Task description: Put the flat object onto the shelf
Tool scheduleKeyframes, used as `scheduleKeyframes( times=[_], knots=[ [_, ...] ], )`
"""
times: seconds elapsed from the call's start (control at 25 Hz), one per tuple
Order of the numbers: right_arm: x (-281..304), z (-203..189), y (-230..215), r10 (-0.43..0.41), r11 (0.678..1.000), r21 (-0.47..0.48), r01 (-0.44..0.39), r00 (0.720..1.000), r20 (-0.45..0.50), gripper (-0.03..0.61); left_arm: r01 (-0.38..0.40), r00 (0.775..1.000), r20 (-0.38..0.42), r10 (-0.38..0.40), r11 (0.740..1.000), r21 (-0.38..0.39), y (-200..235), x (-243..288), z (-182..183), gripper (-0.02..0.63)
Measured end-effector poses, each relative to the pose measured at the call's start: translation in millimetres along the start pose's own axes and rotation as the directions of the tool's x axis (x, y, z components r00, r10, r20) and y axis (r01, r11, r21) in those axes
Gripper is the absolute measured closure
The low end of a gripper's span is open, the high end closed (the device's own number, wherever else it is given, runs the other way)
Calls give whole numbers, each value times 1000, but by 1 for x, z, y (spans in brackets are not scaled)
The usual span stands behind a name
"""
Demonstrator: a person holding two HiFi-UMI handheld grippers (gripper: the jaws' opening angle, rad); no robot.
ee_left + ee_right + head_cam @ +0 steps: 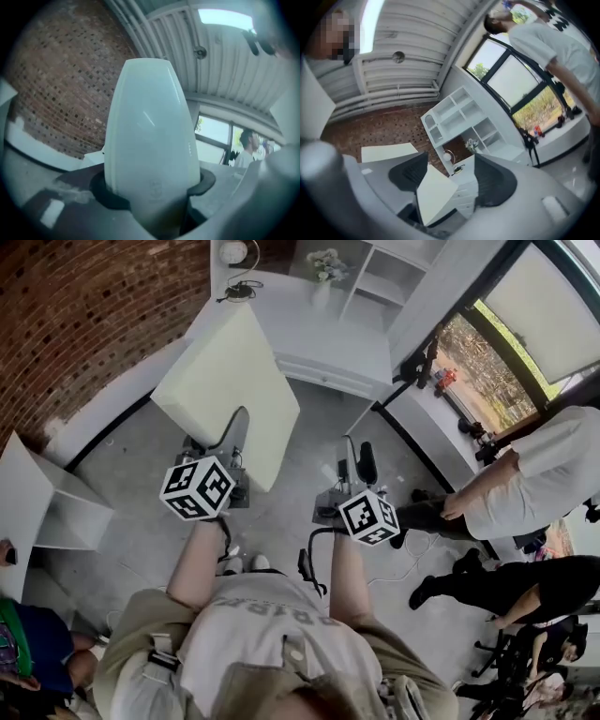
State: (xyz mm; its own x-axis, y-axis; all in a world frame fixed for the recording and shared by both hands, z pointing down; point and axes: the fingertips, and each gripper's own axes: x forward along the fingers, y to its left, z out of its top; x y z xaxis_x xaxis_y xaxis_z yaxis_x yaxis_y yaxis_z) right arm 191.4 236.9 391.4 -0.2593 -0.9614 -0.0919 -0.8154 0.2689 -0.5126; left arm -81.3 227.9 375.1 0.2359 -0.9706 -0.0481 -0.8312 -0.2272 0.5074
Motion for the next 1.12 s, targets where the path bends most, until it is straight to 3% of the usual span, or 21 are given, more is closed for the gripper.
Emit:
scheduleKeyframes(
  times=[0.12, 0.24, 0.32, 0.44, 0.52, 0.6, 0.68, 0.76, 0.8, 0.88, 1.0, 1.12],
  knots=[
    [-6, -26, -19, 47, 971, 235, -32, 997, -58, 184, 11, 997, 74, 5, 977, -213, -2, 9, -6, 305],
    [-14, -56, -35, 75, 890, 456, -14, 991, -115, 121, 25, 992, 123, 16, 947, -320, -10, 16, -13, 304],
    [-19, -75, -40, 98, 806, 592, 2, 986, -137, 86, 37, 987, 157, 23, 929, -368, -18, 20, -15, 305],
    [-19, -96, -29, 206, 608, 792, -53, 974, -93, 42, 56, 981, 194, 33, 900, -433, -27, 24, -24, 305],
    [-14, -106, -21, 251, 495, 866, -68, 966, -68, 22, 60, 980, 197, 39, 878, -475, -30, 28, -32, 304],
    [-7, -110, -16, 268, 425, 902, -71, 962, -51, 21, 65, 980, 194, 38, 865, -497, -33, 31, -38, 304],
    [-2, -111, -13, 273, 380, 922, -78, 961, -32, 21, 71, 982, 187, 31, 857, -511, -37, 31, -47, 304],
    [1, -109, -13, 265, 361, 928, -88, 964, -12, 26, 76, 984, 178, 23, 848, -525, -41, 31, -57, 304],
    [1, -107, -16, 250, 366, 926, -89, 968, -6, 63, 79, 985, 174, 18, 844, -531, -42, 31, -61, 304],
    [1, -105, -24, 213, 394, 915, -90, 977, 5, 191, 93, 985, 173, 1, 839, -536, -44, 33, -68, 302],
    [2, -102, -34, 194, 430, 894, -127, 980, 46, 225, 143, 983, 171, -60, 837, -529, -47, 39, -76, 288],
    [10, -91, -39, 207, 505, 842, -190, 974, 96, 239, 213, 976, 152, -155, 826, -522, -49, 50, -79, 270]
  ],
)
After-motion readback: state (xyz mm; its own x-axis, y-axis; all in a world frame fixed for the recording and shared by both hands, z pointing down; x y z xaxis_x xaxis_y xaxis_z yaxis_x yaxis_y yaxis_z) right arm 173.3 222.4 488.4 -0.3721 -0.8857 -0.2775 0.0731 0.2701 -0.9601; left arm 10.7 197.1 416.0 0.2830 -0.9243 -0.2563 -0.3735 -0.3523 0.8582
